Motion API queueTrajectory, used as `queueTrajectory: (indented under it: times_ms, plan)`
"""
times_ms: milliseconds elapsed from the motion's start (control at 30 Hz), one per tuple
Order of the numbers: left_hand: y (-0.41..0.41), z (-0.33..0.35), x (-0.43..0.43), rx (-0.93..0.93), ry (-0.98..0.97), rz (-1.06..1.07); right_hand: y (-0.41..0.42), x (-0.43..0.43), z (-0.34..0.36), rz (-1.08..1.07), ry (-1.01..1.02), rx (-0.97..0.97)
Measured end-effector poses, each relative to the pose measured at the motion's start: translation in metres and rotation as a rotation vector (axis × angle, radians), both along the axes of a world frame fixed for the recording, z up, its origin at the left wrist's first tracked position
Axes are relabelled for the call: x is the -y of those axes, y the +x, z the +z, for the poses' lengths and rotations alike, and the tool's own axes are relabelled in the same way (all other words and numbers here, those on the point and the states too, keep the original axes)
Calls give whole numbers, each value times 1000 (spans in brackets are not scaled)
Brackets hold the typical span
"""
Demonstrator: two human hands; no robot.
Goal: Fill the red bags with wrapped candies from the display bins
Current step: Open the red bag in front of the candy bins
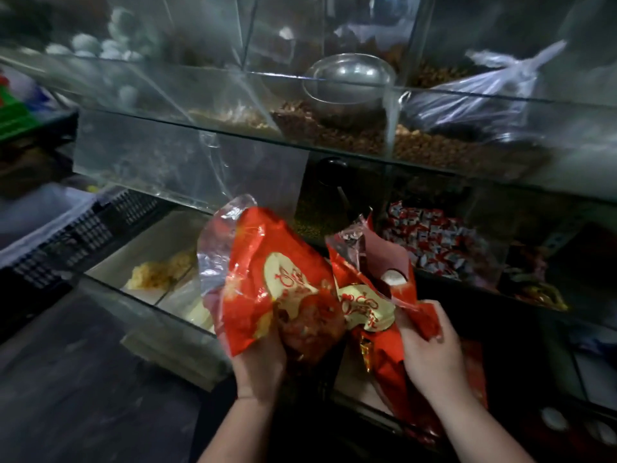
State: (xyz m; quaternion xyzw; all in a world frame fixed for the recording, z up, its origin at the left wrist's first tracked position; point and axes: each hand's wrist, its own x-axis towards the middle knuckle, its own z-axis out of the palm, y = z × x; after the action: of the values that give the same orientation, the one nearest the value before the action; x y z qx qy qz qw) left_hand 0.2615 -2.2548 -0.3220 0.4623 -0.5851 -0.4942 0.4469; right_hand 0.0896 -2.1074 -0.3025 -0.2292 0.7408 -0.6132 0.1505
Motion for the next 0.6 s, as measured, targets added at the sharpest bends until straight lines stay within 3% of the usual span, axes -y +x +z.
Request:
queueTrajectory:
  times_ms: [100,233,433,600]
  plan:
    - [9,0,24,-42,-126,159,4,3,0,51,69,-1]
    - [9,-1,47,41,-112,245,10,6,10,94,72,-19]
    - [1,-17,67,246,-68,-1,18,12,14,133,71,-11]
    - [-1,-2,47,137,26,-34,15,7,16,119,79,-2]
